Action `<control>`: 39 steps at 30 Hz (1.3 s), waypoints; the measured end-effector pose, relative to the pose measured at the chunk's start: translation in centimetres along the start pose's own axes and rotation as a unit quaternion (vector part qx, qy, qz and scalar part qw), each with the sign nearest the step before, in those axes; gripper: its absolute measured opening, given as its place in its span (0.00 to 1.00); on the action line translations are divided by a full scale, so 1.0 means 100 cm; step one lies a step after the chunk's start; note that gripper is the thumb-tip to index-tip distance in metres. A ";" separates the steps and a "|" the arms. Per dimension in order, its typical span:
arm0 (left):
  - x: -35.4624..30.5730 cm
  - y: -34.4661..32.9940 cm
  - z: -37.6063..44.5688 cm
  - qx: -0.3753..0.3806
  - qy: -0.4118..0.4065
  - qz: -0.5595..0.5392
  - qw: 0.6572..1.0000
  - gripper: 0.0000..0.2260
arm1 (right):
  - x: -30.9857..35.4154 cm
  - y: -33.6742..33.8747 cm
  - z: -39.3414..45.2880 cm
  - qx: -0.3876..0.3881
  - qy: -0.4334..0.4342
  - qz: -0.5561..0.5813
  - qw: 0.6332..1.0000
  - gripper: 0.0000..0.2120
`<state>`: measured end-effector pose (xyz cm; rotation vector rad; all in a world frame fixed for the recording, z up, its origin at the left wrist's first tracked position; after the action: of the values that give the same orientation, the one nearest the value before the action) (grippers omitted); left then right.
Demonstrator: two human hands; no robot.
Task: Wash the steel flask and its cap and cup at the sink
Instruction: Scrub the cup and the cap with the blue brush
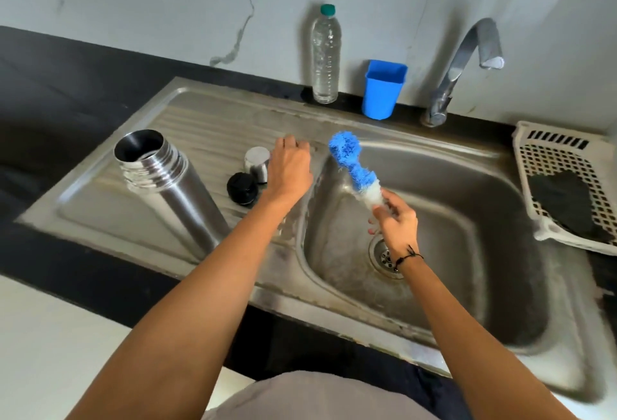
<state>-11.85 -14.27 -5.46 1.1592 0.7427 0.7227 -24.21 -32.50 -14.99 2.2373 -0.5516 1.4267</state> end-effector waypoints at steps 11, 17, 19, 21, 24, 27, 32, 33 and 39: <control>0.065 -0.029 -0.003 0.167 0.235 0.034 0.957 0.24 | -0.014 0.000 0.014 0.035 -0.001 0.003 0.999 0.18; 0.057 -0.002 0.013 0.060 0.195 -0.097 0.974 0.25 | -0.018 0.013 0.014 0.033 -0.013 0.028 0.999 0.18; 0.035 0.007 0.014 -0.019 0.199 -0.324 0.925 0.27 | -0.011 0.021 0.010 0.030 0.002 0.042 0.999 0.18; 0.011 -0.002 0.002 -0.077 0.251 -0.564 0.783 0.24 | -0.003 0.028 0.004 0.034 0.024 0.062 0.997 0.18; -0.029 -0.039 -0.017 -0.087 0.311 -0.779 0.537 0.12 | 0.012 0.037 -0.007 0.045 0.088 0.045 0.994 0.18; -0.048 -0.066 -0.029 -0.105 0.322 -0.841 0.423 0.11 | 0.028 0.042 -0.019 0.013 0.235 -0.133 0.963 0.18; -0.049 -0.084 -0.036 -0.147 0.338 -0.843 0.392 0.21 | 0.046 0.032 -0.039 -0.066 0.390 -0.351 0.849 0.21; -0.049 -0.084 -0.035 -0.152 0.337 -0.842 0.393 0.22 | 0.049 0.030 -0.041 -0.075 0.402 -0.373 0.833 0.22; -0.047 -0.076 -0.035 -0.167 0.318 -0.843 0.400 0.19 | 0.062 0.011 -0.046 -0.067 0.426 -0.464 0.774 0.23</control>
<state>-16.48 -18.12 -12.95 -0.7035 1.7762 -0.5914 -25.79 -31.55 -7.44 1.1475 0.6578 1.4926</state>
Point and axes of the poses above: each hand's wrist, its own z-axis towards the middle knuckle, its own y-axis out of the back of the hand, x = y × z, the point moved 8 cm from there along z, towards the middle knuckle, and after that the axes turned 13 degrees about -y, right-handed, at the moved point
